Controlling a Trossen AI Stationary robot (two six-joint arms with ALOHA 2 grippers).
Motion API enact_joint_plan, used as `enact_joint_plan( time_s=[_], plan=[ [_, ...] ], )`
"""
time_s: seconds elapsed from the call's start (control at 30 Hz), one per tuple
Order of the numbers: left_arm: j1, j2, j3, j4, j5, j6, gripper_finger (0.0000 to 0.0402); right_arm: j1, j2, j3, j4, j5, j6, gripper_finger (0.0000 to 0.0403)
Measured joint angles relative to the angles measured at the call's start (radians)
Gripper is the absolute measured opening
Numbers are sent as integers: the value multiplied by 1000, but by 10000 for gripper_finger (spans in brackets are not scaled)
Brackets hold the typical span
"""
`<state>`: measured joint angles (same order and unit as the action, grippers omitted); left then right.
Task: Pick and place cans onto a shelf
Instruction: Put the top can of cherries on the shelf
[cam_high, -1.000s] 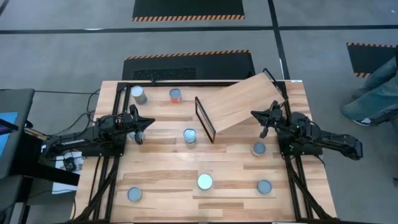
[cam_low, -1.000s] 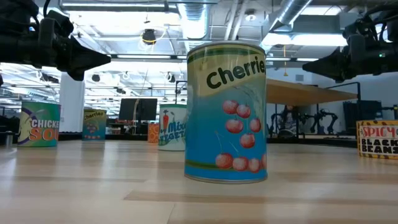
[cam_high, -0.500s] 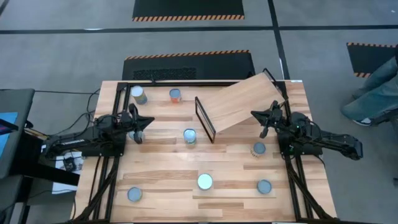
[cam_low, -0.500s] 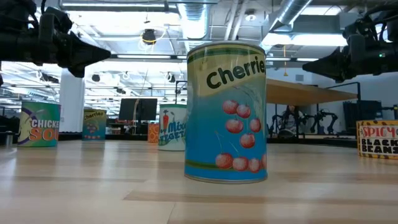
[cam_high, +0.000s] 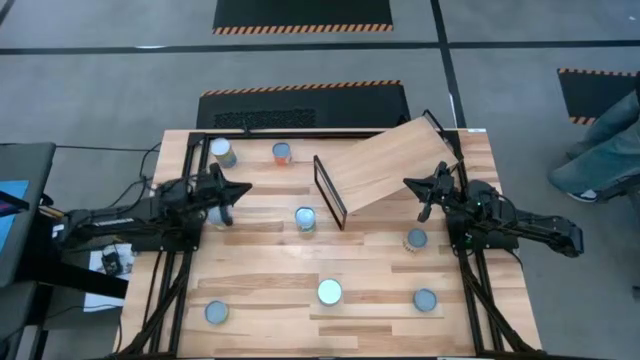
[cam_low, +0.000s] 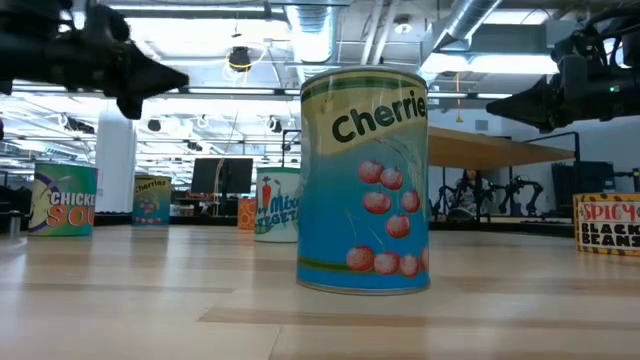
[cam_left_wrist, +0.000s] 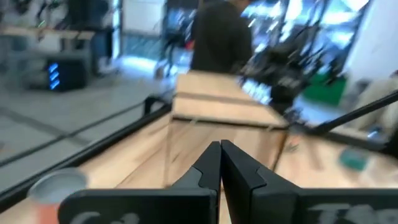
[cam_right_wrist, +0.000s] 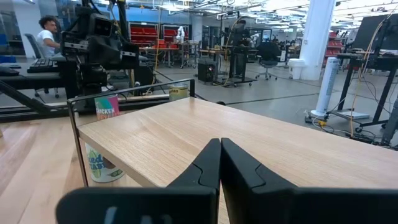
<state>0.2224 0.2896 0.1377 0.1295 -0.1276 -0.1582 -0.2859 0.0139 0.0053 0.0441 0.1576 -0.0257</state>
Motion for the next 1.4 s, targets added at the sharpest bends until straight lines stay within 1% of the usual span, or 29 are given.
enact_joint_plan(
  time_s=[0.13, 0.3, 0.47, 0.67, 0.77, 0.9, 1.07, 1.17, 1.3, 1.4],
  plan=[
    [59, 173, 132, -126, -25, 11, 0, 0, 0, 0, 0, 0, 0, 33],
    [178, 382, 321, -352, -2, 29, 0, 0, 0, 0, 0, 0, 0, 33],
    [318, 563, 510, -595, 52, 116, 0, 0, 0, 0, 0, 0, 0, 33],
    [494, 778, 714, -859, 56, 224, 0, 0, 0, 0, 0, 0, 0, 33],
    [558, 880, 793, -932, 44, 259, 1, 0, 0, 0, 0, 0, 0, 33],
    [606, 995, 870, -1002, 3, 285, 16, 0, 0, 0, 0, 0, 0, 33],
    [619, 1093, 920, -1040, -24, 286, 58, 0, 0, 0, 0, 0, 0, 33],
    [618, 1128, 938, -1044, -88, 278, 82, 0, 0, 0, 0, 0, 0, 33],
    [607, 1152, 964, -1045, -219, 246, 108, 0, 0, 0, 0, 0, 0, 33],
    [605, 1153, 967, -1083, -245, 215, 121, 0, 0, 0, 0, 0, 0, 33]
  ],
)
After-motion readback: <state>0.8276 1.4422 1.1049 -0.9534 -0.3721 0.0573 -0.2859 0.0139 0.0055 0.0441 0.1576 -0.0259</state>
